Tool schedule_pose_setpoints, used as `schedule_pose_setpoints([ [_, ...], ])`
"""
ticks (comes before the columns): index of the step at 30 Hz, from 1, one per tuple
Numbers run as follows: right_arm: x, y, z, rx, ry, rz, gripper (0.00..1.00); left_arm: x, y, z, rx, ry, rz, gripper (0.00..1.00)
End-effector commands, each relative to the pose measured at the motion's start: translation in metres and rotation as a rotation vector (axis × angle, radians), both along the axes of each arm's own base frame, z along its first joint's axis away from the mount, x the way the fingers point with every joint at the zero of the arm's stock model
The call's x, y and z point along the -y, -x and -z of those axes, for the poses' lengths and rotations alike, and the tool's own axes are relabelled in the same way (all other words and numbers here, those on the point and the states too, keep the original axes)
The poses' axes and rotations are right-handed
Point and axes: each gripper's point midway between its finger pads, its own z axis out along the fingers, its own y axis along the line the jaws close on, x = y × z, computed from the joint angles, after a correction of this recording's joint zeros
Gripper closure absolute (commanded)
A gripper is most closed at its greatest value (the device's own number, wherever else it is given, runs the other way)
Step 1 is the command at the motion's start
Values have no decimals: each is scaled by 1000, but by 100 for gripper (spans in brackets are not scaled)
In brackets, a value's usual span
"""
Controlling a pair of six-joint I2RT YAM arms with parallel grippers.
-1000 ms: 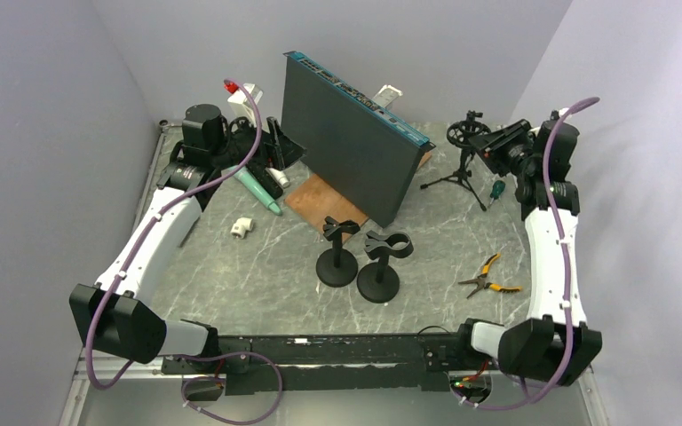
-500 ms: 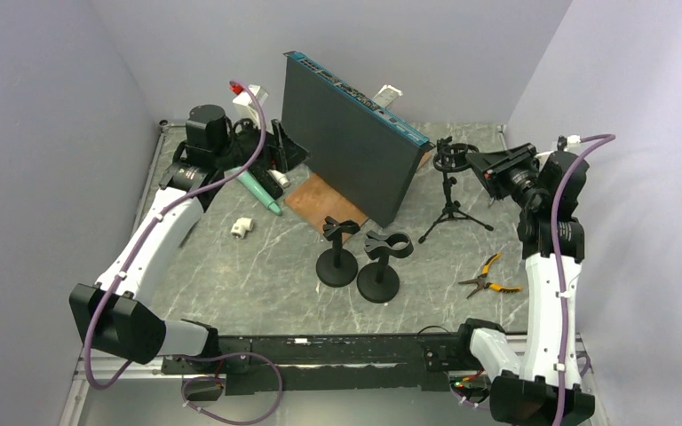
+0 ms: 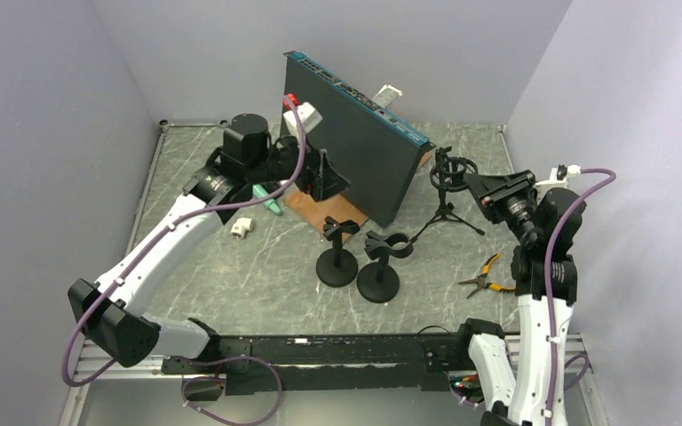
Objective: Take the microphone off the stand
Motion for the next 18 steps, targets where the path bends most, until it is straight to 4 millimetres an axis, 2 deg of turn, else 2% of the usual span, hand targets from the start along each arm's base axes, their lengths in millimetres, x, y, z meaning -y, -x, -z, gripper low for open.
schedule_pose_setpoints([
  [1,-4,13,17,-22,32,-20,69,24,26,-41,110,35,31,10],
  [6,1,19,27,-34,110,-2,54,64,51,-56,78,90,67,8],
  [10,11,25,22,-32,210,34,46,97,56,-53,47,103,87,7],
  [12,15,29,20,-27,265,38,36,111,58,-49,36,87,92,6],
  [16,21,42,26,-35,377,47,7,132,60,-44,34,75,88,5],
  [18,25,48,33,-57,421,56,1,141,60,-41,27,73,84,5],
])
